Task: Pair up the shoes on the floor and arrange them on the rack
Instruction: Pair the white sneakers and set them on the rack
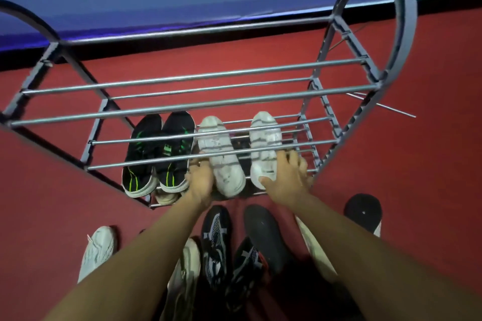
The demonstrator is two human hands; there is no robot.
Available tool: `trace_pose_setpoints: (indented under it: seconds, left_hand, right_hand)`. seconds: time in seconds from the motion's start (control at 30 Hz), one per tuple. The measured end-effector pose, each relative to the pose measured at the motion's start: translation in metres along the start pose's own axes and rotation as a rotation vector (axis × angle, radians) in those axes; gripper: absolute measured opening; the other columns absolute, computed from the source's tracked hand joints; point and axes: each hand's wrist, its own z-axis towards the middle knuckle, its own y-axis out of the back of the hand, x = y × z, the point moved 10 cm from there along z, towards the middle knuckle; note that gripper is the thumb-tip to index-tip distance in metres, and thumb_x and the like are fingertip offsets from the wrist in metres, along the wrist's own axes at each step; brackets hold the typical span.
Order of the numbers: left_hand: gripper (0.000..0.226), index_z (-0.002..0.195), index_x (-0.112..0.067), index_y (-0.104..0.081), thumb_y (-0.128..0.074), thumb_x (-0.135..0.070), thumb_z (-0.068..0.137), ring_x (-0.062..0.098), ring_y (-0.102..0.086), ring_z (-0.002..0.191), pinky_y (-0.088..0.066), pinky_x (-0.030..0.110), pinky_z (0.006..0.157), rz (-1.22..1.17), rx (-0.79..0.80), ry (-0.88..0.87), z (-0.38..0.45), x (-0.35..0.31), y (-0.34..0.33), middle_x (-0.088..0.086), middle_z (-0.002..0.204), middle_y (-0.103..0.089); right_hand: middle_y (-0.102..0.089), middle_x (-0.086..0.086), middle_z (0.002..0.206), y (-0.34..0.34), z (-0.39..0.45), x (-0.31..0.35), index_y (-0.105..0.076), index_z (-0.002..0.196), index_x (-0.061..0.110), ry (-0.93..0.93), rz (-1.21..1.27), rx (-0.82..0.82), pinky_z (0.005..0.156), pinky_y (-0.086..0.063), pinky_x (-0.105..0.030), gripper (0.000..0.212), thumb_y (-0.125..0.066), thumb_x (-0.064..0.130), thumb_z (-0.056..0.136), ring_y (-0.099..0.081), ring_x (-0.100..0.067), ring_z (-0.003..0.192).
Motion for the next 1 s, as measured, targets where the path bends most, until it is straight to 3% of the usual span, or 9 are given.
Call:
trace_pose_setpoints:
  seconds: [0.1, 0.17, 0.27, 0.37, 0.5, 0.57, 0.8, 0.87, 1.0]
  left_hand:
    - [0.082, 0.148, -0.014, -0.036, -0.058, -0.063, 0.085, 0.036, -0.033, 0.14, -0.028, 0.05, 0.116, 0.569, -0.085, -0.27, -0.013, 0.007, 0.005, 0.014, 0.149, -0.033]
    - [0.096, 0.151, -0.025, -0.028, -0.067, -0.069, 0.074, 0.032, -0.03, 0.138, -0.03, 0.053, 0.111, 0.772, -0.032, -0.489, -0.033, 0.007, -0.009, 0.007, 0.151, -0.028]
    - [0.1, 0.15, -0.035, -0.024, -0.076, -0.064, 0.07, 0.033, -0.027, 0.141, -0.036, 0.055, 0.108, 0.977, 0.006, -0.572, -0.035, 0.012, -0.021, 0.007, 0.156, -0.02]
    - [0.084, 0.147, -0.031, -0.034, -0.077, -0.05, 0.077, 0.035, -0.029, 0.141, -0.042, 0.053, 0.107, 1.009, -0.002, -0.631, -0.032, 0.006, -0.028, 0.011, 0.155, -0.024]
    - [0.06, 0.139, -0.025, -0.052, -0.075, -0.03, 0.084, 0.032, -0.038, 0.129, -0.042, 0.042, 0.106, 1.009, 0.016, -0.764, -0.03, 0.003, -0.035, 0.002, 0.144, -0.045]
    - [0.052, 0.132, -0.018, -0.061, -0.078, -0.026, 0.083, 0.03, -0.044, 0.127, -0.043, 0.042, 0.107, 0.957, 0.009, -0.783, -0.029, 0.0, -0.035, 0.001, 0.135, -0.054]
    - [0.034, 0.102, -0.008, -0.071, -0.084, -0.013, 0.07, 0.031, -0.063, 0.094, -0.052, 0.037, 0.08, 0.876, -0.084, -0.746, -0.011, -0.025, -0.007, 0.009, 0.097, -0.067]
    - [0.035, 0.097, -0.01, -0.071, -0.087, -0.019, 0.067, 0.03, -0.063, 0.092, -0.048, 0.032, 0.074, 0.899, -0.11, -0.679, -0.005, -0.027, 0.003, 0.009, 0.095, -0.067]
    - [0.03, 0.093, -0.013, -0.062, -0.082, -0.02, 0.072, 0.029, -0.059, 0.093, -0.051, 0.038, 0.077, 0.949, -0.097, -0.662, -0.008, -0.022, 0.002, 0.006, 0.093, -0.063]
  right_hand:
    - [-0.003, -0.007, 0.169, -0.026, 0.006, -0.038, -0.01, 0.159, 0.02, -0.148, 0.234, 0.103, 0.118, -0.029, -0.051, 0.121, -0.087, 0.044, 0.068, -0.016, -0.035, 0.153]
    - [-0.008, -0.013, 0.169, -0.04, 0.004, -0.044, -0.002, 0.161, 0.018, -0.121, 0.322, 0.148, 0.118, -0.031, -0.044, 0.132, -0.091, 0.036, 0.065, -0.022, -0.033, 0.152]
    - [-0.027, -0.012, 0.158, -0.052, -0.006, -0.033, -0.003, 0.157, 0.033, -0.099, 0.276, 0.133, 0.11, -0.042, -0.05, 0.131, -0.091, 0.04, 0.06, -0.038, -0.036, 0.142]
    - [-0.022, -0.008, 0.155, -0.057, -0.009, -0.005, -0.009, 0.149, 0.044, -0.069, 0.226, 0.089, 0.102, -0.046, -0.048, 0.118, -0.088, 0.05, 0.062, -0.041, -0.036, 0.137]
    - [-0.01, -0.009, 0.16, -0.061, -0.007, 0.009, -0.028, 0.148, 0.038, -0.087, 0.151, 0.088, 0.105, -0.042, -0.047, 0.098, -0.084, 0.055, 0.069, -0.034, -0.035, 0.137]
    - [-0.019, -0.008, 0.154, -0.059, -0.007, 0.007, -0.036, 0.143, 0.035, -0.105, 0.125, 0.066, 0.103, -0.045, -0.049, 0.089, -0.082, 0.057, 0.07, -0.041, -0.034, 0.131]
    - [-0.044, -0.006, 0.126, -0.047, 0.002, 0.001, -0.046, 0.128, 0.029, -0.093, 0.045, 0.045, 0.099, -0.046, -0.044, 0.061, -0.068, 0.009, 0.075, -0.058, -0.033, 0.11]
    - [-0.041, -0.004, 0.129, -0.052, 0.005, 0.006, -0.044, 0.125, 0.028, -0.121, 0.09, 0.075, 0.098, -0.047, -0.047, 0.062, -0.072, 0.017, 0.071, -0.056, -0.031, 0.114]
    - [-0.037, -0.007, 0.135, -0.052, 0.015, 0.016, -0.05, 0.127, 0.026, -0.145, -0.058, 0.009, 0.1, -0.047, -0.048, 0.078, -0.078, 0.063, 0.065, -0.044, -0.03, 0.124]
